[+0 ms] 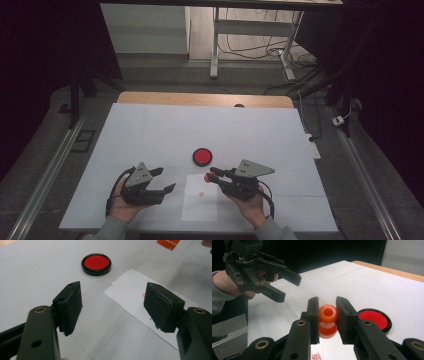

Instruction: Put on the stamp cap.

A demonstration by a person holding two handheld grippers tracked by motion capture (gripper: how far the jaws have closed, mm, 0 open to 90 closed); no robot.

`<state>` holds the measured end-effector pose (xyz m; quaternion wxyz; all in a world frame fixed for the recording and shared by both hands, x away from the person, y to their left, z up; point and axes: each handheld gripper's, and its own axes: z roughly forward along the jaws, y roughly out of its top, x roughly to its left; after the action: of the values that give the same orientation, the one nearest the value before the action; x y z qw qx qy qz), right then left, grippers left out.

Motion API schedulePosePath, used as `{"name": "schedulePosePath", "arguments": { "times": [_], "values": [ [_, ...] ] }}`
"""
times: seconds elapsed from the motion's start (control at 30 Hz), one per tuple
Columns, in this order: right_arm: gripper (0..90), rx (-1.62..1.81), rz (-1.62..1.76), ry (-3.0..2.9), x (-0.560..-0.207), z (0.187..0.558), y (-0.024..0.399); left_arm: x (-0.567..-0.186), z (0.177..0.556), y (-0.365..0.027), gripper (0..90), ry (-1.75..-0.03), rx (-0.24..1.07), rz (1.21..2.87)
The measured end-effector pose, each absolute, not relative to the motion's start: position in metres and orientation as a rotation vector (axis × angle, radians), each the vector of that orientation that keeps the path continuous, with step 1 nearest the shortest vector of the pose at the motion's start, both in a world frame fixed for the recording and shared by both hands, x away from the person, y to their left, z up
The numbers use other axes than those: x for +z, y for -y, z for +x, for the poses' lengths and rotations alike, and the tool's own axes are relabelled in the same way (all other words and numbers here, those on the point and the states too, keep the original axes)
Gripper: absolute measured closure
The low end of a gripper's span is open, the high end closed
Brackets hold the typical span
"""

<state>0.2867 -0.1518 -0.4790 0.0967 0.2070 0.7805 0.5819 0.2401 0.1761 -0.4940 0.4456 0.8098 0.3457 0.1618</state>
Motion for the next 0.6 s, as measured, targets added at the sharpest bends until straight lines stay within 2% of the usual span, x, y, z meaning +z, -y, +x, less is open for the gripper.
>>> {"name": "schedulePosePath", "arguments": {
  "times": [0.6],
  "values": [
    [72.5,1.714,0.628,-2.307,-0.479,0.289,0.156,-0.504,0.228,-0.217,31.8,-0.940,0.395,1.980]
  ]
}}
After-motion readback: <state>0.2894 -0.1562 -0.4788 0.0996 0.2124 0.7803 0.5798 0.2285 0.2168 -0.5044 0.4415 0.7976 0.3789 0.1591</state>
